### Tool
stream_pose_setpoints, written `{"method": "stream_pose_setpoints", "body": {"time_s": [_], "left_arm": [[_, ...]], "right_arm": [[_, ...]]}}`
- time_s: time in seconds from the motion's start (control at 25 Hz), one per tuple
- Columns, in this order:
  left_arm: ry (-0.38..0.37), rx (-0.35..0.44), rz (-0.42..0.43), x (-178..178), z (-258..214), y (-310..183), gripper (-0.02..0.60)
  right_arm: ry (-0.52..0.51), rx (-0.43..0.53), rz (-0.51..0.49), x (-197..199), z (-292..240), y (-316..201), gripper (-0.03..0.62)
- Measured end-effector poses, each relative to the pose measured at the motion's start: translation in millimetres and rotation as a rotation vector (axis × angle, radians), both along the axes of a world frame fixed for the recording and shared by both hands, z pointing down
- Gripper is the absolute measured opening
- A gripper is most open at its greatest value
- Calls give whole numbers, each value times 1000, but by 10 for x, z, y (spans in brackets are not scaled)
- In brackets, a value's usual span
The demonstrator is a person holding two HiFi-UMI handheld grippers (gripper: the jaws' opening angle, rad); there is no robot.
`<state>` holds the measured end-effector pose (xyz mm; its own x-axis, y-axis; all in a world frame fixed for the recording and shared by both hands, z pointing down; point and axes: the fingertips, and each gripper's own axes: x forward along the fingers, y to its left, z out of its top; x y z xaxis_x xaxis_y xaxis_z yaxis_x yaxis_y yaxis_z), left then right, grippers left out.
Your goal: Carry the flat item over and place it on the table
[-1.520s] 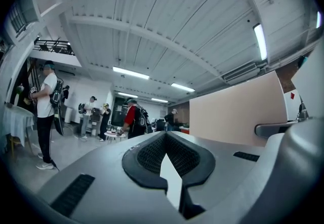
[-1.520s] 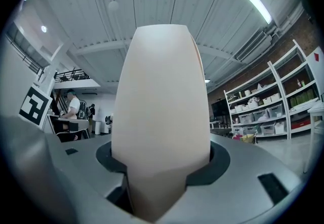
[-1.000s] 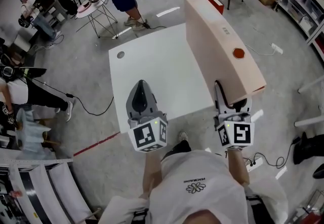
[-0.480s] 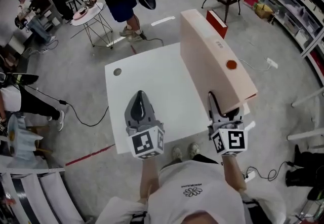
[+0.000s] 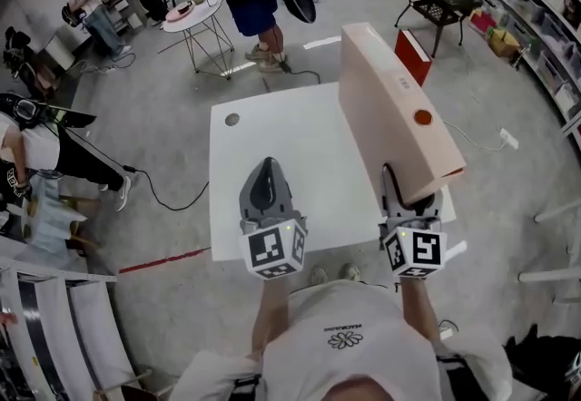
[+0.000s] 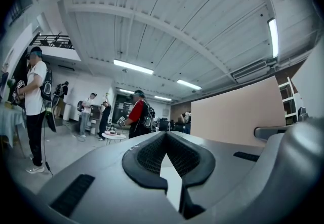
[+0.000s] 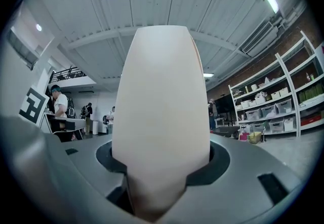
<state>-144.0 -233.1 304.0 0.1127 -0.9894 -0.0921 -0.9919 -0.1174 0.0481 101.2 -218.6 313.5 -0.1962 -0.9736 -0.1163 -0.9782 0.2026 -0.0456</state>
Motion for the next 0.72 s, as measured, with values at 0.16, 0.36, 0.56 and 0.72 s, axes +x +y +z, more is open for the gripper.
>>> {"method": "stream_pose_setpoints", "body": {"time_s": [0.16,0.36,0.56,0.72], "left_arm": [[-12,6,-16,-34,-25,43,15],[-24,14,-30,-48,-80,29,15],[-29,7,-39,-73,-69,-12,15],[-38,5,-52,-114,-37,-21,15]], "right_arm": [[-11,3,-6,-10,9,3,279],[30,22,-10,-39,-49,-37,279],[260,105,11,-169,-169,-114,279],[581,121,36,-262,-171,-180,279]]}}
